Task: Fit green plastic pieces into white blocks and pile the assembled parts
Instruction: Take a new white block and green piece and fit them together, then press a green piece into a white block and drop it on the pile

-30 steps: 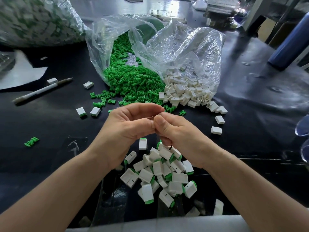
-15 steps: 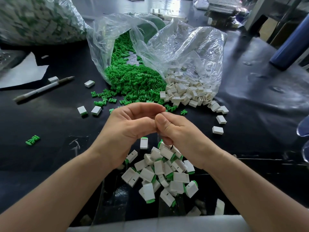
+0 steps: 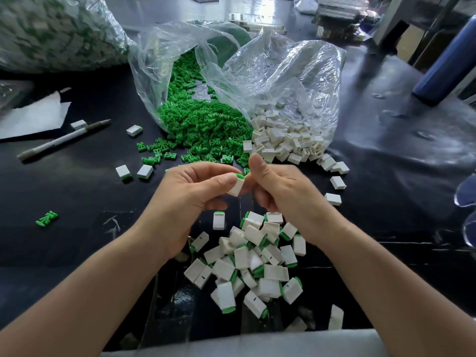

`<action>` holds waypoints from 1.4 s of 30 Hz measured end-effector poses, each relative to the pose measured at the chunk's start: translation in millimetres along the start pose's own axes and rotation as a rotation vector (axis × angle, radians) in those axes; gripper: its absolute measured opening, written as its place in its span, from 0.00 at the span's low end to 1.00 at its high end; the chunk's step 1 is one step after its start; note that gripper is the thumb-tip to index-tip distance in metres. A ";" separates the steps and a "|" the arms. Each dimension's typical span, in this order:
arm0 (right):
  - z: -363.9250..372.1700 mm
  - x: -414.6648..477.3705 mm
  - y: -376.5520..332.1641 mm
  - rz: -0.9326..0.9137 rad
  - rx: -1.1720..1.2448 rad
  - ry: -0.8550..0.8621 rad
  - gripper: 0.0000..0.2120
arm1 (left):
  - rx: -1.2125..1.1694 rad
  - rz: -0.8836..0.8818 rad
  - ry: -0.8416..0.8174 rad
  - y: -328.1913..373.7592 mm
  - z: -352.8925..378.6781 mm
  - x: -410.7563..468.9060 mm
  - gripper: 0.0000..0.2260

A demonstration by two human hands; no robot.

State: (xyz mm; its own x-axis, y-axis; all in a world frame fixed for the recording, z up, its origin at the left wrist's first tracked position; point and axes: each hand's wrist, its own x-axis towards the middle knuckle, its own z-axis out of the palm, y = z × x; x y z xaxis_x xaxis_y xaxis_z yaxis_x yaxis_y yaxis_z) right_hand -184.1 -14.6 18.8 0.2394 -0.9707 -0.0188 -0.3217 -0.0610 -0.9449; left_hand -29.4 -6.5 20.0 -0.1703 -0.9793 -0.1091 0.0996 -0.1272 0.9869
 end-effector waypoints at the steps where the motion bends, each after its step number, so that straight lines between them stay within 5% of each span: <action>1: -4.1 1.8 1.9 0.002 -0.039 0.046 0.22 | 0.016 0.001 0.008 1.2 -0.7 -0.6 0.07; 6: -15.4 8.6 13.2 -0.072 -0.411 0.284 0.11 | 0.119 -0.009 -0.079 4.0 0.0 -4.0 0.07; 10: -16.1 12.2 18.3 -0.069 -0.506 0.337 0.13 | 0.275 -0.074 -0.257 5.2 3.8 -9.9 0.16; 13: -15.7 15.0 21.9 -0.064 -0.574 0.362 0.14 | 0.308 -0.068 -0.204 4.4 4.4 -7.9 0.12; 16: -13.3 16.8 22.9 -0.090 -0.592 0.358 0.08 | 0.304 -0.040 -0.081 0.2 2.9 -2.1 0.03; 29: -11.5 29.2 35.2 -0.108 -0.846 0.149 0.27 | 0.807 0.251 0.335 -18.1 -20.1 29.9 0.11; 42: -6.3 30.4 35.7 -0.259 -0.991 0.061 0.17 | 1.253 0.309 0.082 -24.0 -13.1 31.9 0.14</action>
State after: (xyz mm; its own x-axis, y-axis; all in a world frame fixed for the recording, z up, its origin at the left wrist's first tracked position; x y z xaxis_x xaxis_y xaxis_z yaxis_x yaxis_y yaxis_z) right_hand -194.0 -47.8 -13.4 0.3709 -0.9090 0.1900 -0.8854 -0.4079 -0.2228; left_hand -24.4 -36.7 -8.7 -0.2402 -0.9539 0.1798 -0.8652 0.2943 0.4060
